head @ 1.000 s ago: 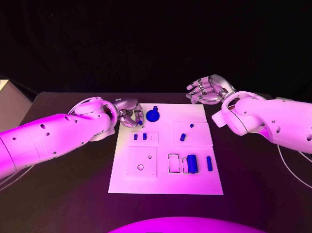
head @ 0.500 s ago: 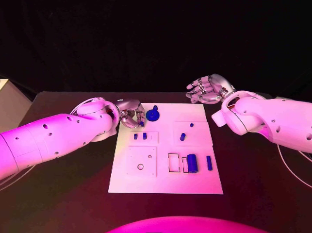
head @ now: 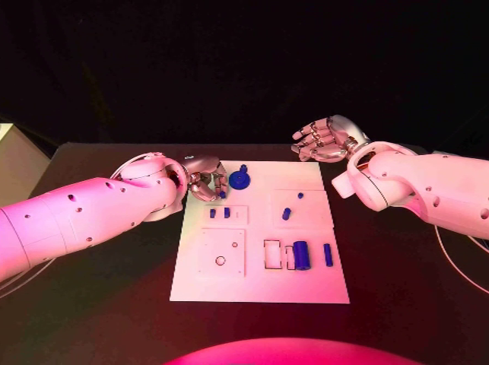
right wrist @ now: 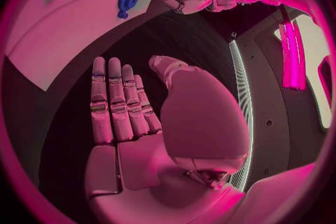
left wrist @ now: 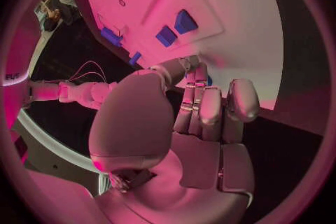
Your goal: Assemble the parts on the task board
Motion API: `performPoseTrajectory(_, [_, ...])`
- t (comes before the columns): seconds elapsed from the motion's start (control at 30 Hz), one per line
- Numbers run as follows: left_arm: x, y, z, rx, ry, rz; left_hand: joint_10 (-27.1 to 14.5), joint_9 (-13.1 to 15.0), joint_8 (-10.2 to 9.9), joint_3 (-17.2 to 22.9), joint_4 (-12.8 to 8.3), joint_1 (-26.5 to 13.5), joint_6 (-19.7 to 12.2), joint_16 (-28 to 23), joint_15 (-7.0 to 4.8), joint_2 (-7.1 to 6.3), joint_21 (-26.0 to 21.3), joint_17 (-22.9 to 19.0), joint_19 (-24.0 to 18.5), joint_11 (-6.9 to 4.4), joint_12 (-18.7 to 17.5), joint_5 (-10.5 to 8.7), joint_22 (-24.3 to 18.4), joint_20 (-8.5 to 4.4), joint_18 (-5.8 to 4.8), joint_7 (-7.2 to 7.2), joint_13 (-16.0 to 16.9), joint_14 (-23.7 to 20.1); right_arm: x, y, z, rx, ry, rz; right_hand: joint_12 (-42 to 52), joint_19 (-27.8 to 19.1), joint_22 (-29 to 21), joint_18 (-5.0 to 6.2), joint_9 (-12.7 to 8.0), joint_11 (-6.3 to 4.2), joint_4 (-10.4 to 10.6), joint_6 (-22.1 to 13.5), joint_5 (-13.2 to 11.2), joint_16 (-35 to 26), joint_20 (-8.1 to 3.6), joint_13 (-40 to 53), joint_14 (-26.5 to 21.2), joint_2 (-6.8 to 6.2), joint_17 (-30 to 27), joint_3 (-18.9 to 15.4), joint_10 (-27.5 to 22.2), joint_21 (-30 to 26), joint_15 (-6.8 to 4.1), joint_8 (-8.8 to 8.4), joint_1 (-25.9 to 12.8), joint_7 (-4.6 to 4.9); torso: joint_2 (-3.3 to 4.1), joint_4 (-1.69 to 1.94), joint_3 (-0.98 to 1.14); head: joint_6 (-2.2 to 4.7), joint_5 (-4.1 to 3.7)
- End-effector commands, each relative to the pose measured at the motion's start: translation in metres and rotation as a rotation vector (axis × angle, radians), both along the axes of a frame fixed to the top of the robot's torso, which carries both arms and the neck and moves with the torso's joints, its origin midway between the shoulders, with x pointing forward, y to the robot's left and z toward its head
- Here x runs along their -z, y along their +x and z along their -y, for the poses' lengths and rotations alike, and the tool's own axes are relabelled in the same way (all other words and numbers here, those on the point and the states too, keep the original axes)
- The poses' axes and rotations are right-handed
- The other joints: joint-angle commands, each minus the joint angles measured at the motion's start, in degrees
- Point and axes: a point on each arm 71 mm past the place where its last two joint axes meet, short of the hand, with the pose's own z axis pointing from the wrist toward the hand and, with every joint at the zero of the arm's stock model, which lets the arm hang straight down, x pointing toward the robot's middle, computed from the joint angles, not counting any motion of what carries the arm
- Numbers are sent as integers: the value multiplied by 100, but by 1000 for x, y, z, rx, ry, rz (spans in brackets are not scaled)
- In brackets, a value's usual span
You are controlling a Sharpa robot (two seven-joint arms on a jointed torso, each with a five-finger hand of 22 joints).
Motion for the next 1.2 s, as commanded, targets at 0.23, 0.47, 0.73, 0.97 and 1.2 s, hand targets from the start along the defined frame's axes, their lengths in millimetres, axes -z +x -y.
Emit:
performPoseTrajectory(0.23, [1, -1, 2, 9, 10, -22, 33, 11, -18, -38, 11, -54, 55, 11, 3, -15, 5, -5, 16, 9, -35, -26, -13, 5, -50, -10, -7, 11, 0, 0, -2, -20, -1, 4, -40, -35, -5, 29, -6, 34, -25, 7, -27, -14, -1, -4, -20, -2, -5, 0, 0, -19, 40, -24, -59, 66, 2, 1, 2, -9, -7])
performPoseTrajectory(0.47, [2, -1, 2, 9, 9, -21, 35, 12, -19, -40, 11, -54, 57, 8, 2, -13, -2, -15, 7, 8, -39, -26, -24, 5, -47, -10, -7, 7, 0, -1, -1, -20, -1, 4, -40, -35, -5, 29, -6, 34, -25, 7, -27, -14, -1, -4, -20, -2, -5, 0, 0, -19, 40, -24, -59, 66, 1, 1, 2, -12, -8])
performPoseTrajectory(0.73, [3, 0, 3, 7, 11, -18, 29, 10, -42, -59, 18, -76, 46, 6, 7, -23, -23, -18, -18, 17, -70, -36, -51, 3, -40, -5, -12, 0, 0, -1, -1, -20, -1, 4, -40, -38, -24, 30, -9, 34, -31, 12, -27, -23, 0, -21, -18, 0, -14, 1, 4, -17, 41, -25, -62, 67, 7, 3, 0, -18, -16])
performPoseTrajectory(0.97, [4, 0, 4, 11, 13, -16, 42, 19, -71, -144, 58, -143, 56, 4, 15, -38, -37, -34, -27, 19, -132, -152, -56, 9, -41, -10, -21, -15, 0, -1, -1, -20, 0, 4, -40, -38, -24, 30, -9, 34, -31, 12, -27, -23, 0, -21, -18, 0, -14, 1, 4, -17, 41, -25, -62, 67, 4, 1, 2, -30, -18])
performPoseTrajectory(1.2, [6, -1, 5, 14, 16, -19, 63, 28, -90, -202, 83, -175, 73, 6, 13, -45, -46, -49, -27, 17, -178, -260, -58, 11, -41, -16, -26, -20, 0, -1, -1, -20, -1, 3, -40, -38, -24, 30, -9, 34, -31, 12, -27, -23, 0, -21, -18, 0, -14, 1, 4, -17, 41, -25, -62, 67, 1, 1, 2, -40, -18])
